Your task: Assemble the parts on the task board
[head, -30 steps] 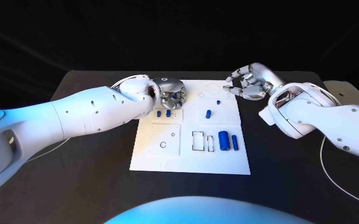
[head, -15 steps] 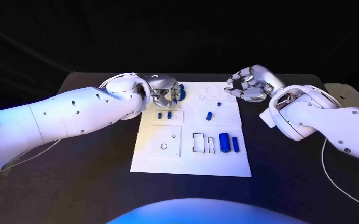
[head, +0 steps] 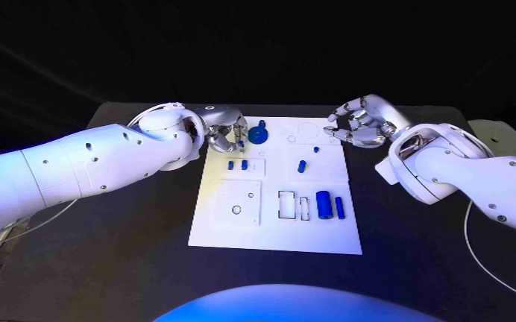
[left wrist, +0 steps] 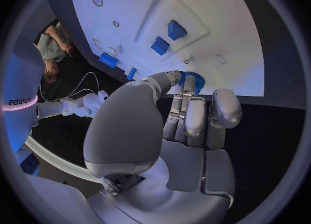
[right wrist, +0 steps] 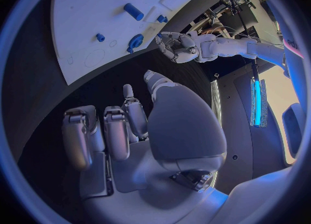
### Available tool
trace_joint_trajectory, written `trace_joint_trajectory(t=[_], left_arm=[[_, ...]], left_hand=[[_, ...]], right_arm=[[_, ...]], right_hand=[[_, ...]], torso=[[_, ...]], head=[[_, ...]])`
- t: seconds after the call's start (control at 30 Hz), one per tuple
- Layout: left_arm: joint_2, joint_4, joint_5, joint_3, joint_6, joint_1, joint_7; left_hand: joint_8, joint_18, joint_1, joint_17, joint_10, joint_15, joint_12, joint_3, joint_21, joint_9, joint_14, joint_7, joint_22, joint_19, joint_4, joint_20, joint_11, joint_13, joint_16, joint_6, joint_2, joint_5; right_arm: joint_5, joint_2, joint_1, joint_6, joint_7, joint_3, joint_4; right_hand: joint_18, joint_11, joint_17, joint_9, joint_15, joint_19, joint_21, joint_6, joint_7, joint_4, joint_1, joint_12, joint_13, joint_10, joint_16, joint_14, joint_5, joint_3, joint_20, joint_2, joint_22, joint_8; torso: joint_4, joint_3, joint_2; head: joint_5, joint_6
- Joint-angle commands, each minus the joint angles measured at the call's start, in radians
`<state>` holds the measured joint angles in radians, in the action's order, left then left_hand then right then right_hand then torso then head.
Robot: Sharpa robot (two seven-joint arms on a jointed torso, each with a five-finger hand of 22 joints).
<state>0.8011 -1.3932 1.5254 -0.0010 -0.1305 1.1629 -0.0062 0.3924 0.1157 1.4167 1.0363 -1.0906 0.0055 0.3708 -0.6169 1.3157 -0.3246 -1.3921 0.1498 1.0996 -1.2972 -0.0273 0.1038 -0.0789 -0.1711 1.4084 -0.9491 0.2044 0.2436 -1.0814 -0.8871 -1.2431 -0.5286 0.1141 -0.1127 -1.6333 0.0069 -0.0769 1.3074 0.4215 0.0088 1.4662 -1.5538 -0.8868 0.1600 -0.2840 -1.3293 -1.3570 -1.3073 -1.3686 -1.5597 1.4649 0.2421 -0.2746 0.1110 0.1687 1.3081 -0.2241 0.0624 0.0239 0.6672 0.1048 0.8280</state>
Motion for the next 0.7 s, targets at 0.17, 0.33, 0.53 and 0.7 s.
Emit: trace_joint_trajectory(t=[0.17, 0.33, 0.53, 0.7], left_arm=[[-0.01, 0.021, -0.017, 0.001, 0.029, -0.001, -0.006], [-0.026, 0.043, -0.017, 0.0, 0.043, -0.005, -0.008], [-0.035, 0.056, -0.016, 0.0, 0.061, -0.009, -0.012], [-0.038, 0.06, -0.016, 0.0, 0.074, -0.01, -0.014]], left_hand=[[-0.004, -0.011, -0.011, -0.001, -0.009, 0.002, -0.005, 0.004, 0.004, -0.001, -0.003, -0.002, 0.001, -0.002, 0.003, 0.001, -0.001, 0.001, -0.001, -0.008, -0.001, -0.005], [-0.006, -0.01, -0.013, -0.004, -0.011, 0.002, -0.008, 0.005, 0.002, -0.001, -0.003, -0.002, -0.002, 0.0, 0.003, 0.001, -0.001, 0.002, -0.001, -0.009, 0.0, -0.005], [-0.007, -0.01, -0.015, -0.012, -0.011, 0.002, -0.01, 0.006, 0.002, 0.0, 0.0, -0.002, -0.002, 0.0, 0.002, 0.0, 0.0, 0.002, -0.004, -0.009, 0.0, -0.006], [-0.007, -0.01, -0.015, -0.012, -0.011, 0.002, -0.01, 0.006, 0.002, 0.0, 0.0, -0.002, -0.002, 0.0, 0.002, 0.0, 0.0, 0.002, -0.004, -0.009, 0.0, -0.006]], right_arm=[[-0.006, 0.002, 0.001, 0.004, -0.007, 0.0, -0.001], [-0.006, 0.002, 0.002, 0.004, -0.007, 0.0, -0.001], [-0.006, 0.002, 0.002, 0.004, -0.007, 0.0, -0.001], [-0.006, 0.002, 0.002, 0.004, -0.007, 0.0, -0.001]], right_hand=[[-0.001, 0.001, 0.229, 0.001, -0.006, 0.093, 0.005, 0.009, 0.0, 0.001, 0.005, 0.002, -0.046, 0.001, 0.006, 0.096, 0.005, -0.004, -0.005, 0.001, 0.248, -0.001], [-0.001, 0.001, 0.229, 0.002, -0.007, 0.093, 0.005, 0.01, 0.0, 0.001, 0.006, 0.001, -0.047, 0.0, 0.006, 0.096, 0.006, -0.006, -0.005, 0.002, 0.247, -0.004], [-0.001, 0.001, 0.229, 0.002, -0.007, 0.093, 0.005, 0.01, 0.0, 0.001, 0.006, 0.001, -0.047, 0.0, 0.006, 0.096, 0.006, -0.006, -0.005, 0.002, 0.247, -0.004], [-0.001, 0.001, 0.229, 0.002, -0.007, 0.093, 0.005, 0.01, 0.0, 0.001, 0.006, 0.001, -0.047, 0.0, 0.006, 0.096, 0.006, -0.006, -0.005, 0.002, 0.247, -0.004]], torso=[[0.0019, 0.0, 0.0], [0.0031, 0.001, 0.001], [0.0022, 0.001, 0.0], [0.0019, 0.0011, 0.0]], head=[[0.003, 0.001], [0.004, 0.003], [0.004, 0.005], [0.003, 0.007]])
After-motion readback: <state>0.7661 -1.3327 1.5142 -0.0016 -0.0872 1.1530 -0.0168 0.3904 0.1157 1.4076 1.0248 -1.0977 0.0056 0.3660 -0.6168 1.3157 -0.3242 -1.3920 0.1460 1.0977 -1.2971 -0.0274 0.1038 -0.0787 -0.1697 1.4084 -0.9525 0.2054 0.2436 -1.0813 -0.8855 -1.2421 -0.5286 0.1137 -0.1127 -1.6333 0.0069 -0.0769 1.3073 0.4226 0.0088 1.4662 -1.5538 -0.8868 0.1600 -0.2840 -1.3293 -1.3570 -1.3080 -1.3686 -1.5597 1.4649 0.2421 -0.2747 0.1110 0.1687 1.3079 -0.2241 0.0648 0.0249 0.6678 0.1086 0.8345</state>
